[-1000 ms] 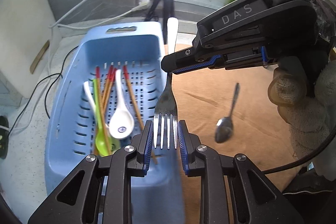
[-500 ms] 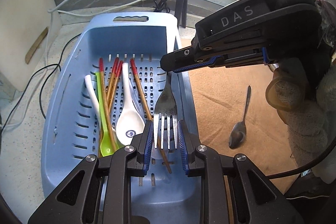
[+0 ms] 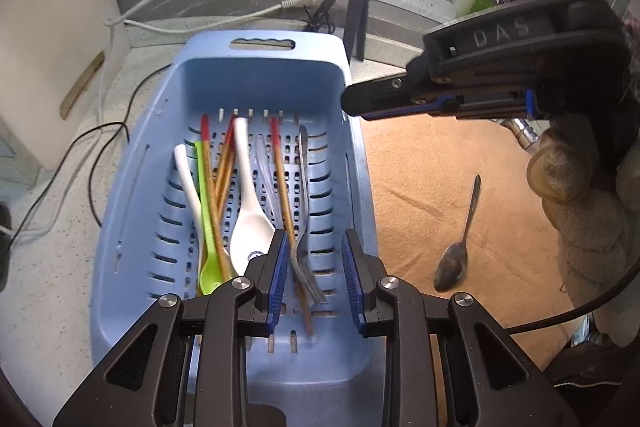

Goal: Organize utensils
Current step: 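Carry the fork into the blue basket and open the left tool, then move the left tool back down to the metal spoon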

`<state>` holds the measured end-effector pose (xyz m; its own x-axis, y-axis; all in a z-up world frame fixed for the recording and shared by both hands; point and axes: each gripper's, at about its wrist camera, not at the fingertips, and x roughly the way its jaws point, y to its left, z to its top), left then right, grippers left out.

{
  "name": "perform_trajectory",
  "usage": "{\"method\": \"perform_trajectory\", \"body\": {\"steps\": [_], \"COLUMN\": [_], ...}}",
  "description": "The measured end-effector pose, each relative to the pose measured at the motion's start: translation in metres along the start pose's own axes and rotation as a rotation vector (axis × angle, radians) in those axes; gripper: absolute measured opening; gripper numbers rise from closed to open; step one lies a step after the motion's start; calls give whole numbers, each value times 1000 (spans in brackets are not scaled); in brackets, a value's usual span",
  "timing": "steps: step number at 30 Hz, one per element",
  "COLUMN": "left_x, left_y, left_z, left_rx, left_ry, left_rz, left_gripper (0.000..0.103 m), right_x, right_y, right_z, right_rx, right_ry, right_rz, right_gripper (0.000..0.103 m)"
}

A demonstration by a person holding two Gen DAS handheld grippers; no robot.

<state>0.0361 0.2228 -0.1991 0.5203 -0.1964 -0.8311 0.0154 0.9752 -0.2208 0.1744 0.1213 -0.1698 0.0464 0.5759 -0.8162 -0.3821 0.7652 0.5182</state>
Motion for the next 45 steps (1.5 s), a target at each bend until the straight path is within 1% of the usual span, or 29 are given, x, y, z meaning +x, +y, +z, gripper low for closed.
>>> {"method": "perform_trajectory", "body": {"steps": [3,5,7,15,24,26,28,30,32,33,34,35,38,42,45], "left_x": [-7,-11,-15,-27,-37,-37,-35,-33,-29,-27,-23,-20,-8,16,28], "left_y": [-3,-7,-11,-33,-61,-67,-73,-80,-88,-91,-95,-100,-116,-135,-143], "left_z": [-1,-2,-3,-5,-12,-14,-16,-17,-20,-21,-23,-24,-31,-37,-36], "left_rx": [10,16,18,52,75,74,75,76,81,83,86,89,109,156,179], "left_ry": [-10,-16,-22,-44,-68,-66,-64,-61,-56,-51,-43,-37,-9,44,72], "left_rz": [16,24,28,55,70,65,62,54,41,34,26,19,-8,-13,-20], "left_gripper": [25,25,25,25,25,25,25,25,25,28,30,33,33,38,38], "right_x": [-4,-8,-11,-28,-55,-62,-71,-78,-87,-90,-94,-98,-101,-100,-96], "right_y": [-1,-2,-3,-7,-22,-28,-36,-43,-52,-54,-59,-66,-80,-98,-109], "right_z": [-2,-4,-5,-15,-33,-38,-45,-51,-57,-59,-61,-63,-66,-74,-81], "right_rx": [5,1,1,-12,-72,-89,-101,-114,-138,-145,-149,-150,-156,-124,-94], "right_ry": [-3,-6,-10,-28,-79,-92,-107,-127,-159,-168,-179,-186,-149,-104,-77], "right_rz": [8,9,9,7,-40,-39,-32,-42,-73,-80,-84,-90,-98,-132,-140], "right_gripper": [12,14,18,23,29,34,44,48,50,54,60,63,64,64,64]}}
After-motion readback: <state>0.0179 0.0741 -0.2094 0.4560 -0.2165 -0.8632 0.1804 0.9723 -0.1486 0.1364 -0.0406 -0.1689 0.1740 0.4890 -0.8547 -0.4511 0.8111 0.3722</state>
